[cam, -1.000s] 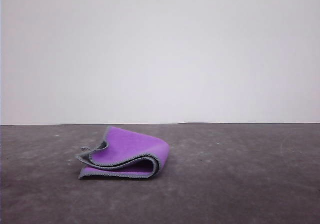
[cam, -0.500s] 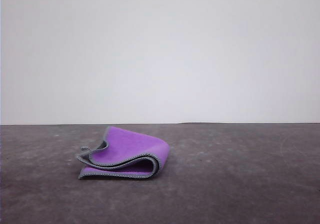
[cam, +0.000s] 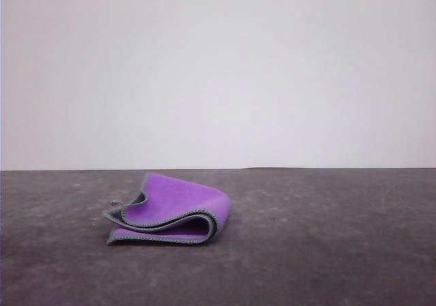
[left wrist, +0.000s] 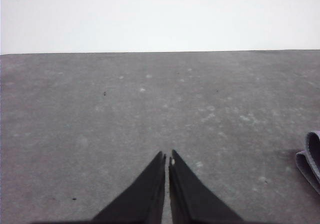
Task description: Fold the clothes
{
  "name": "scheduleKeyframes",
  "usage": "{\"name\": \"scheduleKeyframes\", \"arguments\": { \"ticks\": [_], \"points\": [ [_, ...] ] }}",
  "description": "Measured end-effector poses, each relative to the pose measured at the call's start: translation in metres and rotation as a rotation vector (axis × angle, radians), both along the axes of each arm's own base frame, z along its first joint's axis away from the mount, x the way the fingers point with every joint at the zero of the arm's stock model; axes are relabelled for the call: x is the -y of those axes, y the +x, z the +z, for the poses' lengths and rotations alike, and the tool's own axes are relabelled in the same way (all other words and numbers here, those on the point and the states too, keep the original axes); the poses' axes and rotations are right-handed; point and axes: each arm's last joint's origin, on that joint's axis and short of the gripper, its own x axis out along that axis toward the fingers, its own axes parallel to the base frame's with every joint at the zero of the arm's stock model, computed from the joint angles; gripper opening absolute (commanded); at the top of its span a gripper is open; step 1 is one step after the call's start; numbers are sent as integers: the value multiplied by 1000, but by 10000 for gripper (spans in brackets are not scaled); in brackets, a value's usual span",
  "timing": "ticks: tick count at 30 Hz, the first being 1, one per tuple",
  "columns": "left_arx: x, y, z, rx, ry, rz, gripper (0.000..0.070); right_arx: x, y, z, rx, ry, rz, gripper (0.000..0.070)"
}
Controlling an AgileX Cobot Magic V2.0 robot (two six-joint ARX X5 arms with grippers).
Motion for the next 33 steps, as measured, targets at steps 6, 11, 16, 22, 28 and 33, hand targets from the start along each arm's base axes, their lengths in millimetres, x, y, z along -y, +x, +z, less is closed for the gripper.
{"name": "scheduleKeyframes", "arguments": {
  "ticks": [6, 11, 16, 22, 28, 33],
  "points": [
    [0, 0, 0, 0, 0, 0, 0, 0, 0, 0, 0, 0, 0, 16],
    [0, 0, 0, 0, 0, 0, 0, 0, 0, 0, 0, 0, 0, 16],
    [0, 0, 0, 0, 0, 0, 0, 0, 0, 0, 0, 0, 0, 16],
    [0, 0, 0, 0, 0, 0, 0, 0, 0, 0, 0, 0, 0, 16],
    [0, 0, 0, 0, 0, 0, 0, 0, 0, 0, 0, 0, 0, 16],
    [0, 0, 0, 0, 0, 0, 0, 0, 0, 0, 0, 0, 0, 16]
  ]
}}
